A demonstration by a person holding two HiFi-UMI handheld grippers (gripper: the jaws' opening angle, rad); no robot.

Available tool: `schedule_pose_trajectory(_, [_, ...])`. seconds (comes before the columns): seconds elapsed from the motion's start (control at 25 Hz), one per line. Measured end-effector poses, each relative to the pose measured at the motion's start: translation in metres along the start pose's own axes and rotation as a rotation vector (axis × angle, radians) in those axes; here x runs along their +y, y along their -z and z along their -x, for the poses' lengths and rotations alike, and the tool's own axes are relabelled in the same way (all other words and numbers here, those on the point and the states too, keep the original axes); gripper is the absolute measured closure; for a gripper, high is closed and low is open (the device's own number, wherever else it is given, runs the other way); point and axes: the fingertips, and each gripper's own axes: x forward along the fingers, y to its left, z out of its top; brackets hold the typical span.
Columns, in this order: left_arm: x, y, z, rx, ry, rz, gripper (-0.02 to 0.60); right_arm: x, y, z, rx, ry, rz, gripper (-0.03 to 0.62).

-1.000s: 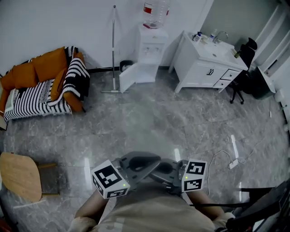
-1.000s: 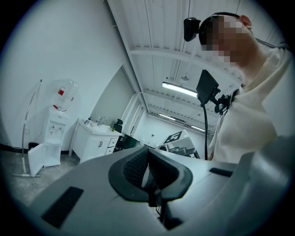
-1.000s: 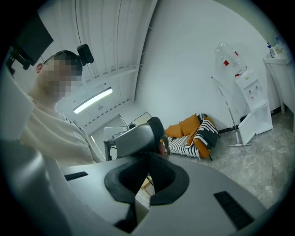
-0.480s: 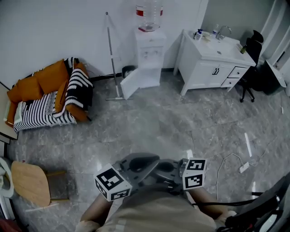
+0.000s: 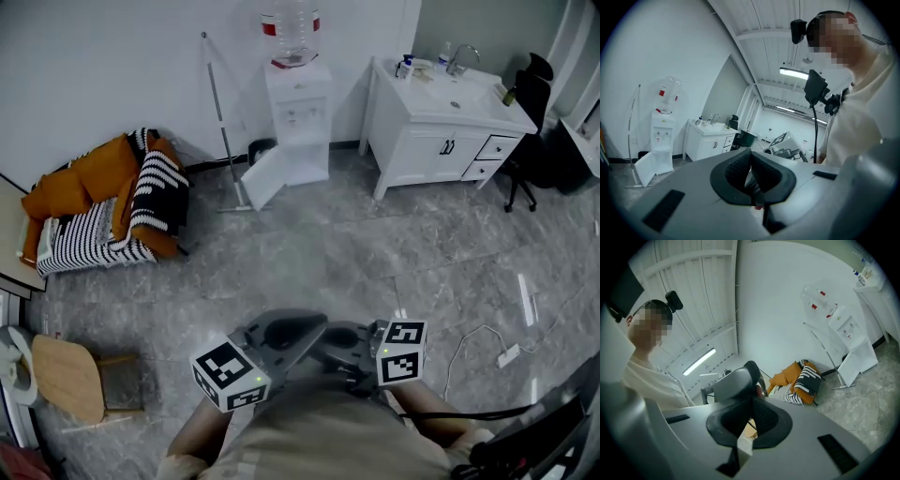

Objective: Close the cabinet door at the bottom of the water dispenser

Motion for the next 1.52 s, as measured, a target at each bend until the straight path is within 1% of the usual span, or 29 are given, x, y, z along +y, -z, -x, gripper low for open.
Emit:
schedule_pose_trajectory(0.2, [0.005,-0.007,-0.033,0.018,-0.027,0.005,0.589,-0.014,-0.015,0.025,0.031,-0.031,0.006,0.582])
schedule_pose_trajectory(0.4, [0.008,-0.007,-0.059,0.104,-0.045,-0.077,0.589,-0.031,-0.023,0.042,0.049,-0.037,-0.036,0.582])
schedule_pose_trajectory(0.52, [0.013,-0.01,-0.068,0.118,-0.034,-0.068,0.589,-0.037,-0.029,0.047,0.03,-0.039,-0.046,0.582])
schedule_pose_trajectory(0.64, [0.022,-0.012,-0.074,0.129,-0.038,-0.093,0.589,-0.043,-0.035,0.049,0.012,-0.049,-0.063,0.582])
schedule_pose_trajectory(0.76, [0.036,-0.017,-0.076,0.119,-0.04,-0.106,0.589,-0.055,-0.044,0.052,-0.013,-0.013,-0.065,0.582])
schedule_pose_trajectory(0.96, [0.073,-0.03,-0.069,0.076,-0.036,-0.092,0.589,-0.078,-0.071,0.046,-0.094,0.07,-0.023,0.582])
schedule_pose_trajectory(1.04, [0.092,-0.037,-0.061,0.065,-0.025,-0.092,0.589,-0.088,-0.081,0.032,-0.103,0.08,-0.036,0.582])
schedule_pose_trajectory(1.2, [0.142,-0.055,-0.036,0.051,-0.026,-0.079,0.589,-0.112,-0.096,-0.018,-0.043,0.085,-0.083,0.582])
schedule_pose_trajectory(1.36, [0.182,-0.061,-0.022,0.031,-0.029,-0.055,0.589,-0.127,-0.109,-0.051,0.023,0.095,-0.048,0.582])
schedule_pose_trajectory(1.44, [0.195,-0.061,-0.017,0.035,-0.016,-0.051,0.589,-0.133,-0.11,-0.062,0.034,0.11,-0.05,0.582])
schedule_pose_trajectory(1.52, [0.207,-0.063,-0.011,0.038,-0.002,-0.055,0.589,-0.141,-0.115,-0.07,0.018,0.139,-0.064,0.582])
